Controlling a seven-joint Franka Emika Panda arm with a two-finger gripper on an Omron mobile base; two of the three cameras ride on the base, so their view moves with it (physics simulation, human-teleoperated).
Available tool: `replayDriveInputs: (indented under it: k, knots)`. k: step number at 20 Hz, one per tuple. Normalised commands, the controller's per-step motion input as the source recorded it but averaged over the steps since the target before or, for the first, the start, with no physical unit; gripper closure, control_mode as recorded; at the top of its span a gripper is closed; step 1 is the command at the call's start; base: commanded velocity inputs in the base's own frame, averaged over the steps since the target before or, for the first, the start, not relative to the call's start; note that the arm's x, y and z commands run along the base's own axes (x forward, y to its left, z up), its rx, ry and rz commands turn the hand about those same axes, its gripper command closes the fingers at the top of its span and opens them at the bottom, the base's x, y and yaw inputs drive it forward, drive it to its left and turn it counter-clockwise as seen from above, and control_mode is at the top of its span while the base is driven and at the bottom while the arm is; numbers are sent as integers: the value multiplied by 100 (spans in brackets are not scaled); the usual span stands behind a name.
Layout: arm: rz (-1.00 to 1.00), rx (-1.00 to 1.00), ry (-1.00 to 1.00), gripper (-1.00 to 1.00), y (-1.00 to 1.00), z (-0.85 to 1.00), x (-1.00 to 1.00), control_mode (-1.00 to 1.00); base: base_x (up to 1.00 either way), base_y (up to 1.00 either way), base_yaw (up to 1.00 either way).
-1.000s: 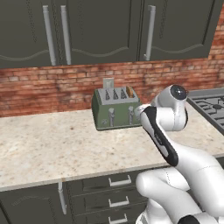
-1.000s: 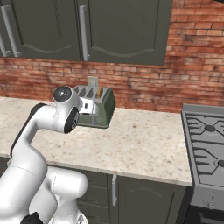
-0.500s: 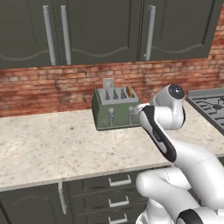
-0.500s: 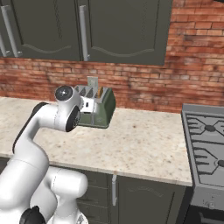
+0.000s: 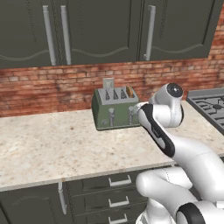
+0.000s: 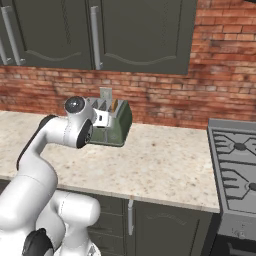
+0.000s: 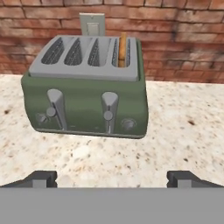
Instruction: Start the toaster. Once the lever pops up, take the bread to the plate on the dining counter.
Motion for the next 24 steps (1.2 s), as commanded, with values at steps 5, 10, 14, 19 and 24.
replayDriveInputs:
  k: [5,10,14,19,24]
  knots:
    - [0,0,0,-100,0,0,22,-100,0,0,0]
    - [0,0,0,-100,-1,-8,22,-100,0,0,0]
    - [-1,0,0,-100,-6,-4,33,-100,0,0,0]
    - [-2,0,0,-100,-16,-3,24,-100,0,0,0]
    - [0,0,0,-100,-11,-6,14,-100,0,0,0]
